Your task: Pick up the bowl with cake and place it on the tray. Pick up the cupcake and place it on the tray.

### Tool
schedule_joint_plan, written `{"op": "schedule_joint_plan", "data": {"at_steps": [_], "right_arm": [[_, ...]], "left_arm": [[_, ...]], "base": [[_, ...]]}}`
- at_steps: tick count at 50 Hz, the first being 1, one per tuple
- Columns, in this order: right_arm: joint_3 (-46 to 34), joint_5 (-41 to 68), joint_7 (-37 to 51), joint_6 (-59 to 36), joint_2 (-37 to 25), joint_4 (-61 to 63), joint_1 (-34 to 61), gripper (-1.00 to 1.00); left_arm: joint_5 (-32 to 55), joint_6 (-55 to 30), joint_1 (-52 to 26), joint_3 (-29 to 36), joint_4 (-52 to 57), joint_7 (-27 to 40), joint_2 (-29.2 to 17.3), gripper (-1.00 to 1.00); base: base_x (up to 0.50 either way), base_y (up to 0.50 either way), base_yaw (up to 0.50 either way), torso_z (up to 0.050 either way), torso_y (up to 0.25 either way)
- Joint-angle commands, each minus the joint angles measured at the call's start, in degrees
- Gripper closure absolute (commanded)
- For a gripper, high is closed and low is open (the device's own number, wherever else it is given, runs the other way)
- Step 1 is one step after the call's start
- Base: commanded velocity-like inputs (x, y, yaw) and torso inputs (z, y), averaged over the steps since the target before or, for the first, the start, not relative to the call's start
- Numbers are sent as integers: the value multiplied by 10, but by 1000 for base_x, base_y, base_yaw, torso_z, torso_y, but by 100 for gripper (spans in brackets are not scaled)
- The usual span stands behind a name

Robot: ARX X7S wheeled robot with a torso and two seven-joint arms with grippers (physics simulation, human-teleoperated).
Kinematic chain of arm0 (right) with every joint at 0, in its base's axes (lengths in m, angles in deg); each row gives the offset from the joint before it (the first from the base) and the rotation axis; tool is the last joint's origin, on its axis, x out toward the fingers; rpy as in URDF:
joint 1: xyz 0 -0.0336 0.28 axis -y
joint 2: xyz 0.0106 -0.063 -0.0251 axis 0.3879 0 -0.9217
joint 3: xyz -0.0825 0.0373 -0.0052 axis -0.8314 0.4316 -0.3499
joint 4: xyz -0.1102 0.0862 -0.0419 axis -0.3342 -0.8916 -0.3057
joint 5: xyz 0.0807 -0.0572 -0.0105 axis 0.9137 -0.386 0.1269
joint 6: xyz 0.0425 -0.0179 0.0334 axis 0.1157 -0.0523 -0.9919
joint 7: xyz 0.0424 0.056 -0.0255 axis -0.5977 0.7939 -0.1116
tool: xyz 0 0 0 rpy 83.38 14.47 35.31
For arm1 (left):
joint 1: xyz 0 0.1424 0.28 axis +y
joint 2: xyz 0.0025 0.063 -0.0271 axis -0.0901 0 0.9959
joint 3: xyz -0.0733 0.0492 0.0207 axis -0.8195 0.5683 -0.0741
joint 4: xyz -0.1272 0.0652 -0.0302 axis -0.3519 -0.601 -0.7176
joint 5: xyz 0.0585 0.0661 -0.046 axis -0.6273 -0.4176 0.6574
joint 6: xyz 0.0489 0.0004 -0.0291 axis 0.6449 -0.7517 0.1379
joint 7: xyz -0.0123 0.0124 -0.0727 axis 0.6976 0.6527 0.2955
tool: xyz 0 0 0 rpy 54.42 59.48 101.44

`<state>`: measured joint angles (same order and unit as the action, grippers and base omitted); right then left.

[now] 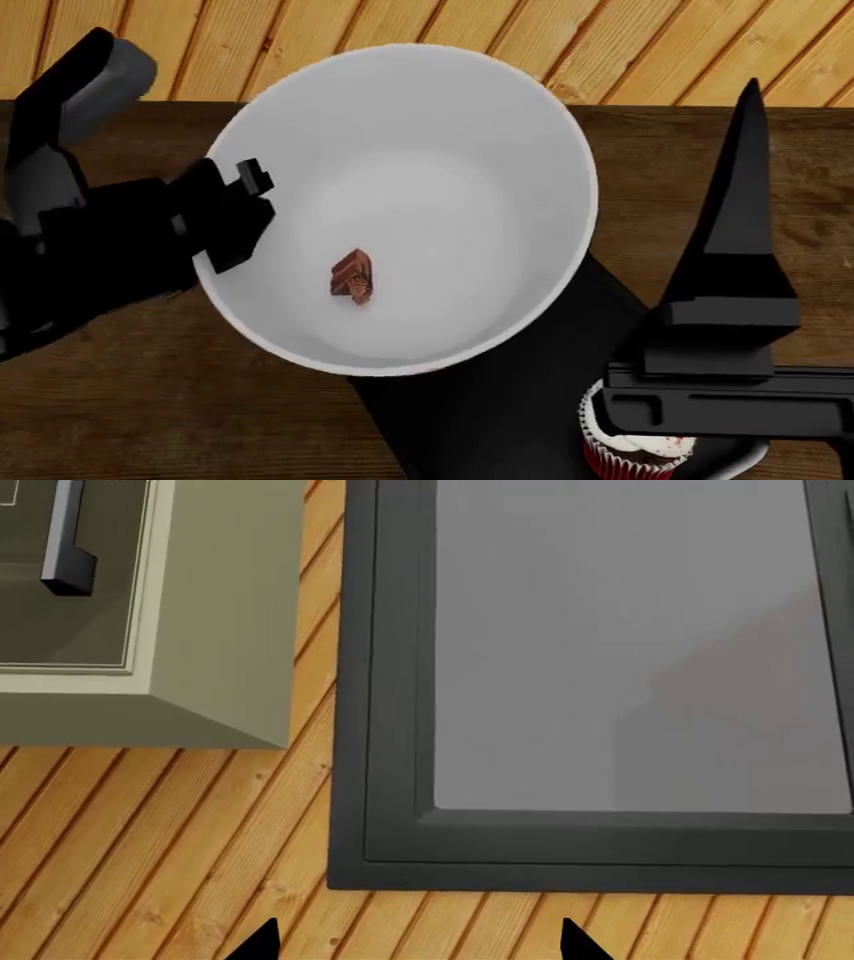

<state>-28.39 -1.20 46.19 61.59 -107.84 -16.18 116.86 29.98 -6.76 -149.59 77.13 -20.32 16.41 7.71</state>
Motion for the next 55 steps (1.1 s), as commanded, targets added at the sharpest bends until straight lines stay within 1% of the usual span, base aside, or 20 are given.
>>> {"op": "schedule_joint_plan", "data": {"at_steps": [1, 11, 16, 25, 40, 55], "right_arm": [[-46, -4, 4, 16, -14, 0, 37, -100], [-84, 0, 3, 19, -19, 0, 80, -100], [-106, -1, 2, 24, -23, 0, 98, -100], [-155, -4, 0, 38, -35, 1, 137, -100], [-245, -14, 7, 50, -37, 1, 209, -100], [-358, -14, 10, 61, -43, 1, 314, -100]], "left_arm": [[-6, 8, -46, 11, -101, -35, 56, 100], [-35, 22, -60, 27, -197, -90, 87, 100], [-43, 26, -57, 34, -226, -100, 96, 100], [-45, 21, -43, 44, -220, -96, 101, 100], [-49, 13, -1, 64, -196, -86, 97, 100], [-43, 15, 17, 64, -182, -79, 95, 100]], "base": [[0, 0, 0, 0, 0], [0, 0, 0, 0, 0], [0, 0, 0, 0, 2], [0, 0, 0, 0, 0], [0, 0, 0, 0, 1], [0, 0, 0, 1, 0]]}}
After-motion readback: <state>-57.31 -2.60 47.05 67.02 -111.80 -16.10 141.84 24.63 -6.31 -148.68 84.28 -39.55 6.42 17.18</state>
